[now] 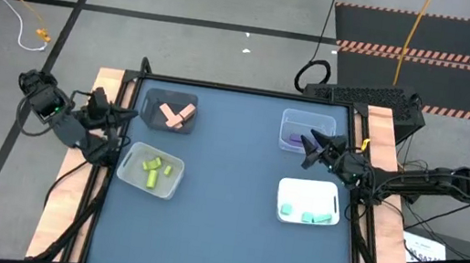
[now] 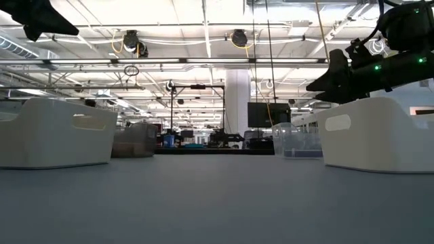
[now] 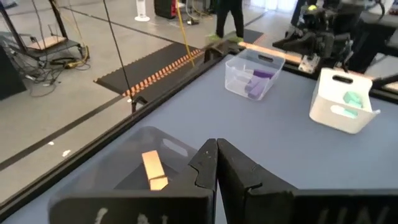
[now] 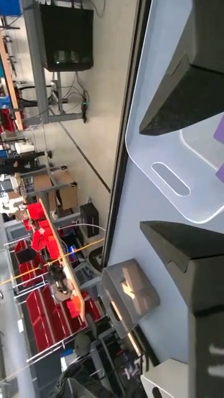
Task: Sort & place blocks by color
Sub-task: Return to Home Position
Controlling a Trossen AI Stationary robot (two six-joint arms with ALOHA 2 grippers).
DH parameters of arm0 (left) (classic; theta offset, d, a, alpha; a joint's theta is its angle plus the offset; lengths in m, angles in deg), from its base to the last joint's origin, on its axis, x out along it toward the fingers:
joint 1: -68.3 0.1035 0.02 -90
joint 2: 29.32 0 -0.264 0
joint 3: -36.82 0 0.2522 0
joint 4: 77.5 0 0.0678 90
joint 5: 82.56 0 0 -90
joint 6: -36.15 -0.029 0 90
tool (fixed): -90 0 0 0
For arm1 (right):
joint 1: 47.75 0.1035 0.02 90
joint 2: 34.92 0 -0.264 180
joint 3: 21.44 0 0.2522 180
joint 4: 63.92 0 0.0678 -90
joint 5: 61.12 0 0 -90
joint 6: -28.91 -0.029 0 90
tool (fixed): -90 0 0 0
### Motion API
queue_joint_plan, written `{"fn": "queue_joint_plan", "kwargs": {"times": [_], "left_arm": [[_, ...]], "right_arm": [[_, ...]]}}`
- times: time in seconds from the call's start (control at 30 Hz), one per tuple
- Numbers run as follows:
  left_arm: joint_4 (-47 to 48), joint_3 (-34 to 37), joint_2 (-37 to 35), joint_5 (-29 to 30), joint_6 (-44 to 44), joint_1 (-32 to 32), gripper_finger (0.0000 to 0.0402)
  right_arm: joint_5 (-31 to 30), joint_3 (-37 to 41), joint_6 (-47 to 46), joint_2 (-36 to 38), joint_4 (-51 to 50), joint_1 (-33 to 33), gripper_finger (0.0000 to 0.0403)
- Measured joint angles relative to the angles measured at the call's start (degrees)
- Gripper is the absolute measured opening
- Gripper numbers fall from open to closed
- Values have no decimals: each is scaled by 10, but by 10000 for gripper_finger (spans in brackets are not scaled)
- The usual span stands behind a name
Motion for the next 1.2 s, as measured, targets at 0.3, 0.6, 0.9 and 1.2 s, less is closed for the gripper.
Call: {"fn": "queue_joint_plan", "kwargs": {"times": [0.3, 0.6, 0.9, 1.2], "left_arm": [[-5, 0, 0, 61, -1, 1, 10], [-15, 2, 0, -4, 9, 0, 10], [-296, 155, 1, -22, -89, 0, 10], [-627, 302, 0, -101, -147, 0, 10]], "right_arm": [[0, 0, 2, 0, 0, 0, 228], [0, 0, 2, 0, 0, 0, 228], [-1, 0, 3, 0, 0, 0, 228], [-1, 0, 6, 0, 0, 0, 228]]}}
